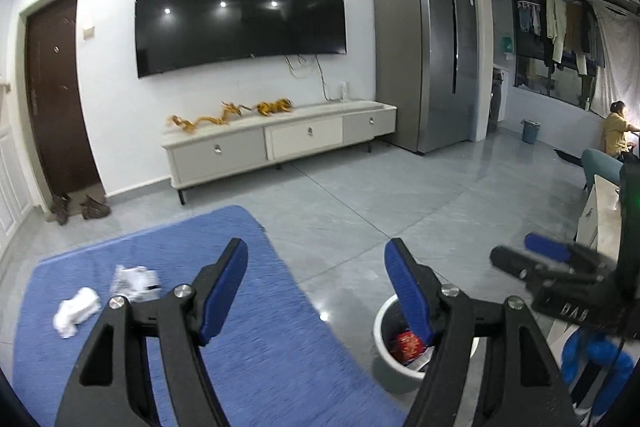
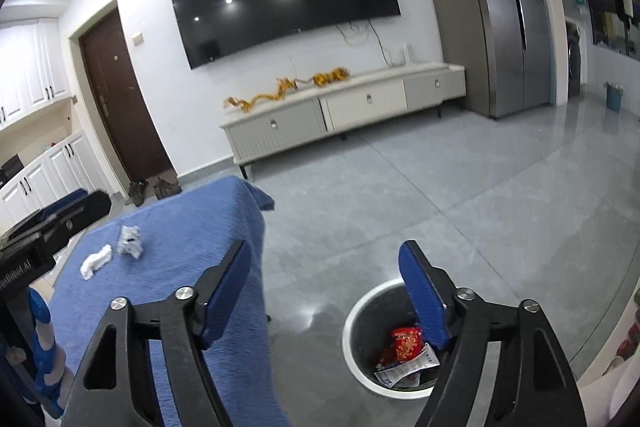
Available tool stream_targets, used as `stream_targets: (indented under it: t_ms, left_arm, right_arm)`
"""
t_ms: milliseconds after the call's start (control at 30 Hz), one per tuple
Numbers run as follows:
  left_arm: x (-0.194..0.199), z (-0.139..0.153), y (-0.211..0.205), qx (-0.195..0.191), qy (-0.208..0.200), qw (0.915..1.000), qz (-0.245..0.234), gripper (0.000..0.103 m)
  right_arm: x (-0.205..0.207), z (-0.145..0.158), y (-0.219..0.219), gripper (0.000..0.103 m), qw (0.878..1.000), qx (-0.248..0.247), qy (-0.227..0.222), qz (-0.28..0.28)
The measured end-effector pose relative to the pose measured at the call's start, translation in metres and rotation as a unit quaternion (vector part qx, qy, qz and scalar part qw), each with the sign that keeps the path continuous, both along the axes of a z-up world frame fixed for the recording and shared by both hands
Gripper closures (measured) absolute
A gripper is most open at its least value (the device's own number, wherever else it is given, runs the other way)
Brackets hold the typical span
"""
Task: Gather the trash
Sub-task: 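Move both open tools back to the last items on the rug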
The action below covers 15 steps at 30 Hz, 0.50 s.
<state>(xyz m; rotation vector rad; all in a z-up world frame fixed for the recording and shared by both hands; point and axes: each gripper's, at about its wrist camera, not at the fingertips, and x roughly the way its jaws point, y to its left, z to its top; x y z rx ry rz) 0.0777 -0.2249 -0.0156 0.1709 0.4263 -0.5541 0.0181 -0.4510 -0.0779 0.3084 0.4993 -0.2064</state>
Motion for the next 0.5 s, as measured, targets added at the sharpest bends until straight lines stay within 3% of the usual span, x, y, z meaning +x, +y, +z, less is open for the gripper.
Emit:
stream_targets:
  t_ms: [100, 500]
  left_arm:
    - [-0.018, 0.009, 0.027, -0.007, -0.019, 0.9997, 0.011, 0.021]
    - [-0.068, 0.033, 0.134, -0.067, -0.048, 0.9941, 0.071, 0.008]
  right_arm:
    - [-0.015, 0.018, 0.017, 0.019, 1.000, -0.012, -0.011, -0.004]
    - [-0.049, 0.081, 0.095, 0.007, 0.996, -0.082, -0.042, 0.020]
